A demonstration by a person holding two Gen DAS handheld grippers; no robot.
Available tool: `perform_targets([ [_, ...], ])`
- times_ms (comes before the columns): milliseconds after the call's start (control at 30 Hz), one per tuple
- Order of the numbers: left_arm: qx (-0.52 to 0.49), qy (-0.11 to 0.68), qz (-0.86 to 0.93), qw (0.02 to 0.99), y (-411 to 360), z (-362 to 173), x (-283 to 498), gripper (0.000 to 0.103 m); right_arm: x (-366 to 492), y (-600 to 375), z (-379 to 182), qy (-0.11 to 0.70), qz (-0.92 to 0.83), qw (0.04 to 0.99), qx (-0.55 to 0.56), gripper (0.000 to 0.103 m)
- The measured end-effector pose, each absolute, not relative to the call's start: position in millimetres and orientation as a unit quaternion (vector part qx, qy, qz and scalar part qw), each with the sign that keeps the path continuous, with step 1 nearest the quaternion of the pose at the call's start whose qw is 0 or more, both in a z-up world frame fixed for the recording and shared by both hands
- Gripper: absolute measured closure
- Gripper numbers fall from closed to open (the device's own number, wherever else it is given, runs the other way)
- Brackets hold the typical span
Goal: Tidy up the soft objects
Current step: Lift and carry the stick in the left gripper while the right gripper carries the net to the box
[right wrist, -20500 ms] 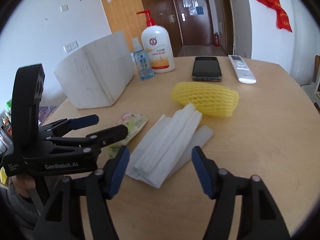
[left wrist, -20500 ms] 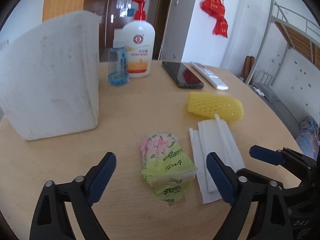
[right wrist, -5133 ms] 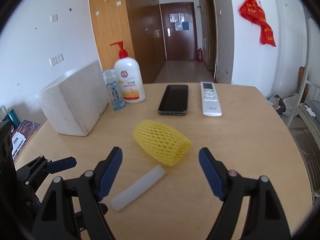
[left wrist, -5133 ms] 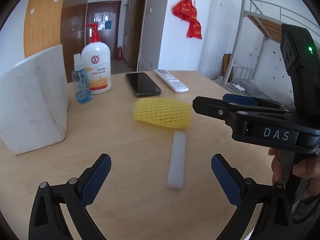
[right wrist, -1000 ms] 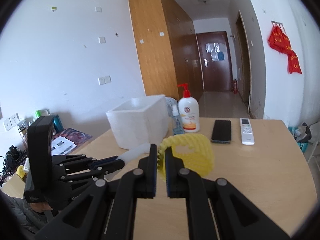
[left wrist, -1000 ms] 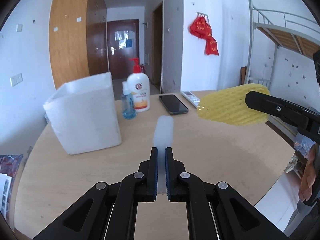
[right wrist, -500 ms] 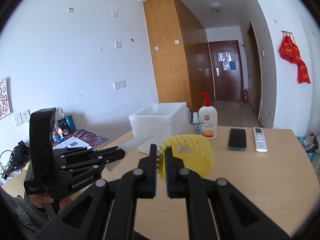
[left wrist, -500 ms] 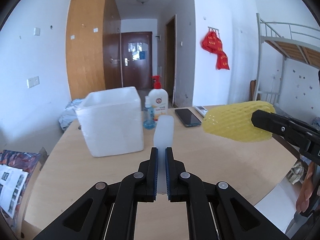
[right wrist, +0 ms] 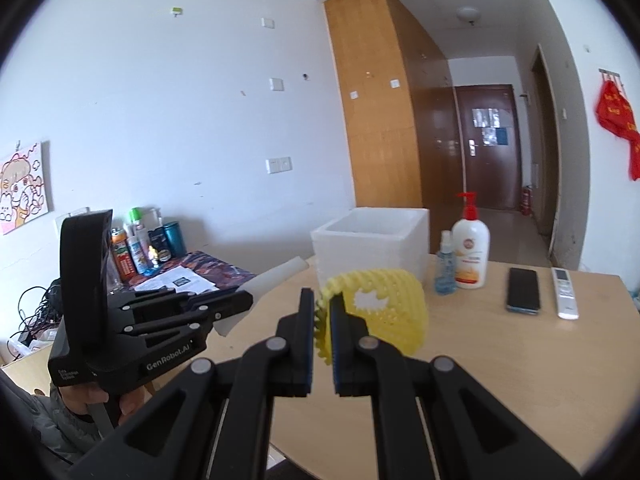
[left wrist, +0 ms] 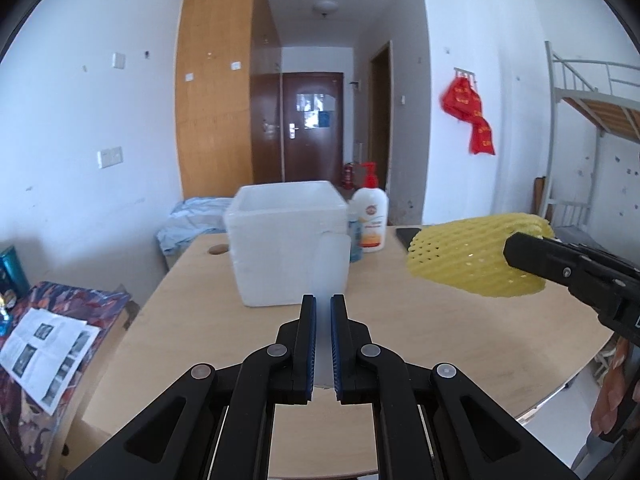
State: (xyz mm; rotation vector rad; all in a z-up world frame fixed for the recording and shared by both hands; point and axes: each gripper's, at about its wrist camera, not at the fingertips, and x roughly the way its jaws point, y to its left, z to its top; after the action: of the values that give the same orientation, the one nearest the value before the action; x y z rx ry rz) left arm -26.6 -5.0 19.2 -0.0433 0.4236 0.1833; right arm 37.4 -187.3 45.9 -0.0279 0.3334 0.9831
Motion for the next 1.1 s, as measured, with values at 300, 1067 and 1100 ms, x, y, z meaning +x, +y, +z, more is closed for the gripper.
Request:
perform_targets([
  [300, -0.027, 0.206, 0.119, 0.971, 13.8, 19.0, -36.0, 0.096, 37.6, -163.2, 41.2, 0.166, 0.49, 0.855, -0.02, 0.093],
  [1067, -0.037, 0.215, 0.118, 0.969, 25.3, 12.4, -18.5, 0.096, 51.0, -148.2, 39.8, 0.179, 0.492, 0.851, -0.028, 0.093],
  [1100, -0.037, 0.215, 0.118, 0.969, 25.7, 12.2, -17.9, 0.096, 51.3, -147.9, 39.8, 0.179, 0.492, 0.852, -0.028, 0.093],
])
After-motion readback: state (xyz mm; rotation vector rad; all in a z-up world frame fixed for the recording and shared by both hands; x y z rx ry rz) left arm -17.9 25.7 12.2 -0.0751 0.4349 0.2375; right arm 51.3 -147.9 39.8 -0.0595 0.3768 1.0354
